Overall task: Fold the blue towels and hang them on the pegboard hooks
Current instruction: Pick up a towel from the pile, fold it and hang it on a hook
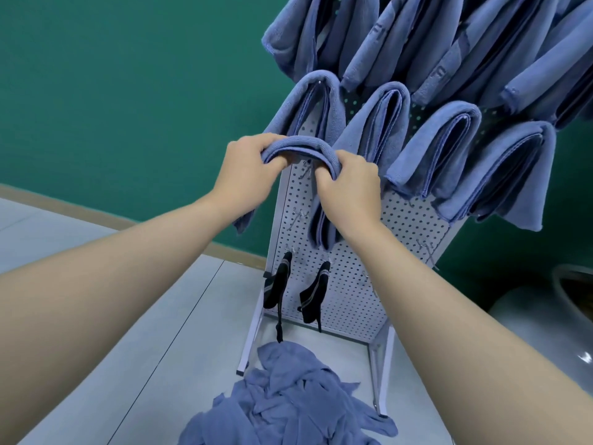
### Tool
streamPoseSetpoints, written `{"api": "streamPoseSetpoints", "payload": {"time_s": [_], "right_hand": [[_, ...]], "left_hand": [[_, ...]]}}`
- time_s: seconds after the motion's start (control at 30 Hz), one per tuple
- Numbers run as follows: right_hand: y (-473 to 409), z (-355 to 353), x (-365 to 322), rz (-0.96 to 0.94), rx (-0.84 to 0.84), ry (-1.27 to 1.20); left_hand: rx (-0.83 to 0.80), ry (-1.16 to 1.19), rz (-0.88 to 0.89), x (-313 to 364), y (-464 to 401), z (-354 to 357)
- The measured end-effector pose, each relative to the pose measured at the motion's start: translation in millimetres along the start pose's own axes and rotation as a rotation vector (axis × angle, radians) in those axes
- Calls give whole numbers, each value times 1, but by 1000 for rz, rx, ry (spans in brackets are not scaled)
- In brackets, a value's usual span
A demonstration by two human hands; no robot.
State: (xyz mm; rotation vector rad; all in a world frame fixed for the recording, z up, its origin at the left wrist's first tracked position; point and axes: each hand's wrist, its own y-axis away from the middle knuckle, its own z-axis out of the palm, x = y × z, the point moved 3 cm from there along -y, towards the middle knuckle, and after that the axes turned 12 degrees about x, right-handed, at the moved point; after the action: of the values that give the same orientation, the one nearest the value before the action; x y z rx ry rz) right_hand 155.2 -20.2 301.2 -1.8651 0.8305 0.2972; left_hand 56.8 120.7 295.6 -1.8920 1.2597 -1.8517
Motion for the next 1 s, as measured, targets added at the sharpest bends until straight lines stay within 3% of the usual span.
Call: {"api": "streamPoseSetpoints", "payload": {"time_s": [0.17, 0.33, 0.57, 0.77, 1.0], "right_hand": [[-18, 21, 15, -36, 12, 137], [-15, 45, 20, -54, -54, 319], [11, 68, 53, 185, -54, 199], [28, 73, 69, 177, -64, 170], [49, 79, 66, 174, -123, 134]], "left_hand": [[-21, -4, -24, -29, -16, 32], [44, 33, -207, -58, -15, 64], [12, 60, -156, -83, 9, 72], [22, -71, -205, -91, 22, 68], [96, -94, -389, -124, 64, 61]]}}
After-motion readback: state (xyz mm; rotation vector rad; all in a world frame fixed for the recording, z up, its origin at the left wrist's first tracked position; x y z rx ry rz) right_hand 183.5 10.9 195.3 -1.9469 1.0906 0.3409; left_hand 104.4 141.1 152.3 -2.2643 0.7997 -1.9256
